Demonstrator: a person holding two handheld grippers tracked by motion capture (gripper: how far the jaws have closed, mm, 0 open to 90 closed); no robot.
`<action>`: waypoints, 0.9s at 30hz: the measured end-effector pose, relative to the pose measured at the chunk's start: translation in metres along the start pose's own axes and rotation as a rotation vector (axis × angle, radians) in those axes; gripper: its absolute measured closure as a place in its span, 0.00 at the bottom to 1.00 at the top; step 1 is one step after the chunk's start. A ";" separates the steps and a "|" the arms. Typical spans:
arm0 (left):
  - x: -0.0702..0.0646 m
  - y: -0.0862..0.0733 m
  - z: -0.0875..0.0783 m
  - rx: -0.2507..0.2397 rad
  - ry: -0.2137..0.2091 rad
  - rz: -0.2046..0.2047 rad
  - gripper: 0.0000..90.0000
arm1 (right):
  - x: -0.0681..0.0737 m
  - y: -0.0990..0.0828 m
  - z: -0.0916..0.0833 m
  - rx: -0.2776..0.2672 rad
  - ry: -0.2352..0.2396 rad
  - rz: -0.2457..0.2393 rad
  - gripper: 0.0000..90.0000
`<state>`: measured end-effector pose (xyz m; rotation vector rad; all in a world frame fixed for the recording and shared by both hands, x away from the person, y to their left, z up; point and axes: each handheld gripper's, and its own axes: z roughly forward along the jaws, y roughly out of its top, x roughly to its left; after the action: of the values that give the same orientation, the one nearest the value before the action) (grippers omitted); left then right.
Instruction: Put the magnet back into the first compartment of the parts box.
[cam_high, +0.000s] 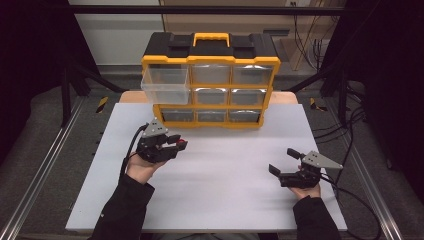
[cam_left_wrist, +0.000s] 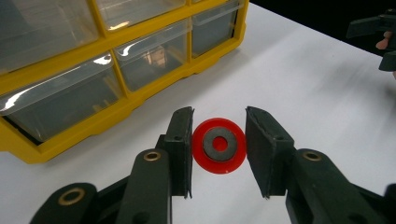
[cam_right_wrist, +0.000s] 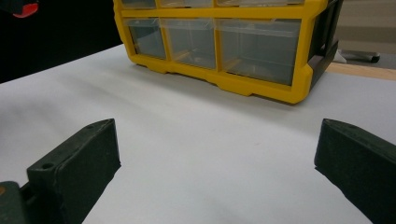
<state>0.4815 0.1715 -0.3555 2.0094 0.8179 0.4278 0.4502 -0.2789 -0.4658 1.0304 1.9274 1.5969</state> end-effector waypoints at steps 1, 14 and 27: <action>0.000 0.000 -0.001 0.000 0.003 0.002 0.69 | 0.000 0.000 0.000 -0.001 0.000 0.001 0.00; 0.008 0.002 -0.013 -0.023 0.027 -0.008 0.69 | 0.000 0.000 0.001 0.002 0.000 -0.002 0.00; 0.016 0.005 -0.026 -0.057 0.044 -0.024 0.69 | 0.000 0.000 0.001 0.007 -0.002 -0.002 0.00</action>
<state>0.4803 0.1968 -0.3374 1.9418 0.8465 0.4783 0.4510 -0.2784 -0.4663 1.0324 1.9329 1.5884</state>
